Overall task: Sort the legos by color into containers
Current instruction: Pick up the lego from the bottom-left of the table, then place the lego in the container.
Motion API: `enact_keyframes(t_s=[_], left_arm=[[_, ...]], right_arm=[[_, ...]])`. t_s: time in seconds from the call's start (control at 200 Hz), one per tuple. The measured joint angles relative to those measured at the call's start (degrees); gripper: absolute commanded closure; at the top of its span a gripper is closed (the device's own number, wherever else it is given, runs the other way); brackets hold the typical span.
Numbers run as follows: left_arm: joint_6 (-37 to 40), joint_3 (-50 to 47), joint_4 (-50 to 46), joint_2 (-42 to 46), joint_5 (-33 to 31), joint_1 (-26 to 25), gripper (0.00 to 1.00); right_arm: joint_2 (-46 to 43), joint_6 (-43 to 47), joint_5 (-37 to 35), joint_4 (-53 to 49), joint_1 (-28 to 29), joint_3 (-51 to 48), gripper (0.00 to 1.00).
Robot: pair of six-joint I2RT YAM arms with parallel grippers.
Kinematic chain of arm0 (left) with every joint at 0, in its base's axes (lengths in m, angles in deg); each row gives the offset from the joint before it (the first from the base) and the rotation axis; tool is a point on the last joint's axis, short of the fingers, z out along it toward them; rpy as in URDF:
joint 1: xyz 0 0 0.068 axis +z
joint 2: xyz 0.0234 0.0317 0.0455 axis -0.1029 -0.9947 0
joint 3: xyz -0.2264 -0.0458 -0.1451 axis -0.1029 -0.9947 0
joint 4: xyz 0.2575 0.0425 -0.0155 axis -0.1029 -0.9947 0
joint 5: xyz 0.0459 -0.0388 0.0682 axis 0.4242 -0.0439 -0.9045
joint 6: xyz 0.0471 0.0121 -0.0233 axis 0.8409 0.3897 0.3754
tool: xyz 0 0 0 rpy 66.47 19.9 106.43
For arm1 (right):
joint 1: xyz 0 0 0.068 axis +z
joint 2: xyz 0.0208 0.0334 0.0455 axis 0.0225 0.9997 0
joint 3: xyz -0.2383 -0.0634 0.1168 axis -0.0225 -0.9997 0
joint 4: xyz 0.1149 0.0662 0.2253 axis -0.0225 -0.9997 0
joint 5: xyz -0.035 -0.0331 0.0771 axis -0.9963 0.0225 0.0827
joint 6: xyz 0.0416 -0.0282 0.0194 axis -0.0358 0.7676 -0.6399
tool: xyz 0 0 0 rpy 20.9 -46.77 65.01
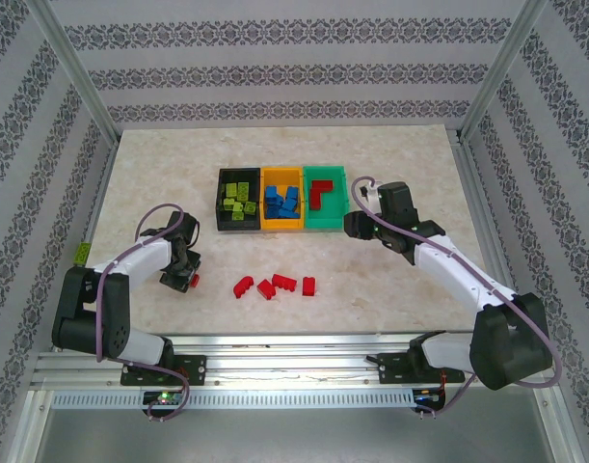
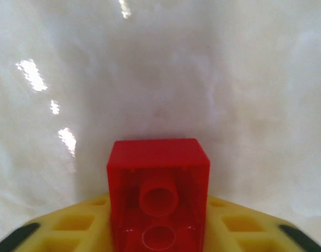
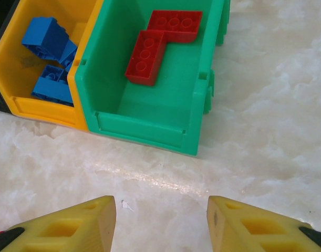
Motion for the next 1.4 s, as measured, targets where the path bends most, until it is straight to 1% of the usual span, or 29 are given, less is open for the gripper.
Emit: enact_keyframes(t_s=[0.06, 0.205, 0.29, 0.35, 0.455, 0.56, 0.729, 0.919, 0.994, 1.074, 1.129, 1.164, 1.204, 1.329, 1.359, 1.399], left_arm=[[0.6, 0.2, 0.0, 0.0, 0.2, 0.0, 0.71], [1.3, 0.5, 1.1, 0.0, 1.5, -0.5, 0.72], [1.7, 3.3, 1.6, 0.0, 1.7, -2.5, 0.71], [2.2, 7.0, 1.5, -0.4, 1.5, -4.6, 0.71], [3.3, 16.4, 1.6, -3.8, 1.0, -9.1, 0.71], [4.9, 27.6, 1.5, -10.2, 0.5, -14.0, 0.71], [7.9, 48.3, 0.0, -24.8, 0.4, -20.8, 0.70], [10.0, 69.3, -4.0, -40.6, 1.7, -25.6, 0.68], [10.6, 76.8, -6.6, -45.6, 2.0, -27.1, 0.65], [11.5, 85.3, -9.7, -50.9, 2.2, -28.5, 0.58], [11.8, 89.9, -11.6, -53.5, 2.2, -29.1, 0.51], [12.3, 92.0, -12.6, -54.8, 2.2, -29.5, 0.41], [13.1, 93.6, -13.5, -55.7, 2.2, -29.8, 0.36], [14.6, 94.9, -15.2, -56.5, 2.6, -30.3, 0.33], [15.0, 94.9, -15.8, -56.5, 2.6, -30.3, 0.29], [15.5, 95.0, -16.4, -56.5, 2.6, -30.3, 0.28]], right_arm=[[0.0, 0.0, 0.0, 0.0, 0.4, -0.3, 0.50], [-0.1, 0.0, 0.0, 0.0, 1.1, -1.6, 0.50], [-0.2, -0.2, 0.0, 0.0, 1.5, -2.7, 0.50], [-0.5, -0.5, 0.3, 0.0, 1.5, -3.6, 0.50], [-1.1, -1.5, 0.7, 0.4, 1.5, -4.9, 0.51], [-1.5, -2.5, 1.1, 0.6, 1.5, -6.3, 0.51], [-3.0, -4.2, 1.6, 0.7, 1.5, -8.5, 0.51], [-7.1, -5.1, 1.8, 0.3, 1.5, -10.6, 0.51], [-8.0, -5.2, 1.8, 0.2, 1.5, -11.1, 0.51], [-8.6, -5.3, 2.0, -0.1, 1.5, -11.5, 0.51], [-8.9, -5.3, 2.2, -0.2, 1.5, -11.7, 0.51], [-9.0, -5.5, 2.3, -0.2, 1.5, -11.9, 0.50], [-9.2, -5.7, 2.5, -0.2, 1.5, -12.2, 0.50], [-9.3, -6.5, 3.3, 0.0, 2.2, -12.9, 0.50], [-9.2, -6.7, 3.5, 0.1, 2.6, -13.0, 0.50], [-9.0, -6.8, 3.7, 0.3, 3.3, -13.1, 0.50]])
